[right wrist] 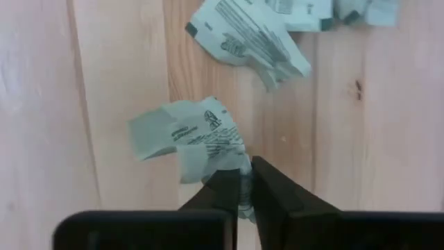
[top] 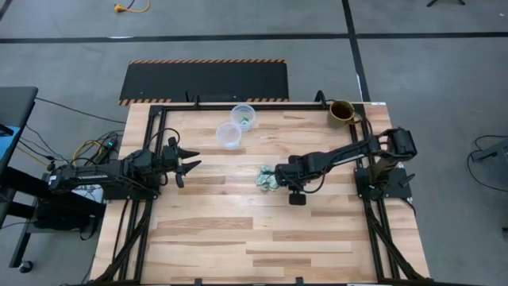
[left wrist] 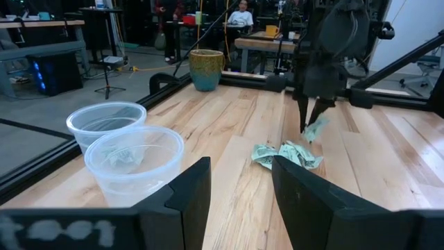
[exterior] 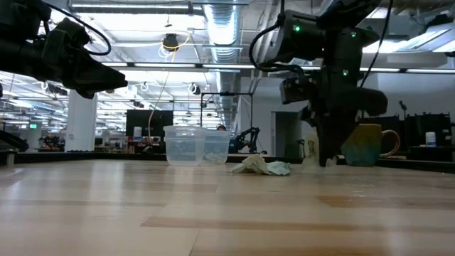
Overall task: Pick and place items into bin
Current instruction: Put the stevia packet into the top bin
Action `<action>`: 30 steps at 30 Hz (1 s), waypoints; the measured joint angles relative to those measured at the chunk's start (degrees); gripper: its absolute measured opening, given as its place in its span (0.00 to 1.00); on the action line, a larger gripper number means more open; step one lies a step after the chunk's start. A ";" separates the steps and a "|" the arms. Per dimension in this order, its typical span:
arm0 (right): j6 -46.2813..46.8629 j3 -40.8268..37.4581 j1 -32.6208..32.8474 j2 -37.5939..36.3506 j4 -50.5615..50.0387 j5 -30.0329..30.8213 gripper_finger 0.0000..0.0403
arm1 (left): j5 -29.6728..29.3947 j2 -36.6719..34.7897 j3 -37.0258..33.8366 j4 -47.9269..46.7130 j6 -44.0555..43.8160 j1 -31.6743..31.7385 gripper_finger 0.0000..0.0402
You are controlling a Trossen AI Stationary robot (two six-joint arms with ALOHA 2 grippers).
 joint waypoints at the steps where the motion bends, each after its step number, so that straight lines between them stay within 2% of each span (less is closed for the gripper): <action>1: 0.78 0.00 0.00 -0.36 -0.09 -0.01 0.03 | 0.00 0.00 0.01 0.01 0.00 0.01 0.36; 7: 1.97 0.02 0.82 -2.74 -1.11 -0.20 0.08 | 0.00 0.00 0.01 0.00 0.00 0.01 0.36; 15: 1.90 0.35 1.57 -3.82 -0.80 -2.50 0.02 | 0.00 0.00 0.01 0.00 0.00 0.00 0.36; 24: 1.95 0.42 1.53 -3.23 -0.52 -3.26 0.19 | 0.00 0.00 0.01 0.00 0.00 0.00 0.36; 30: 2.38 0.42 1.53 -3.23 -0.54 -3.29 0.20 | 0.00 0.00 0.02 0.00 0.00 0.00 0.36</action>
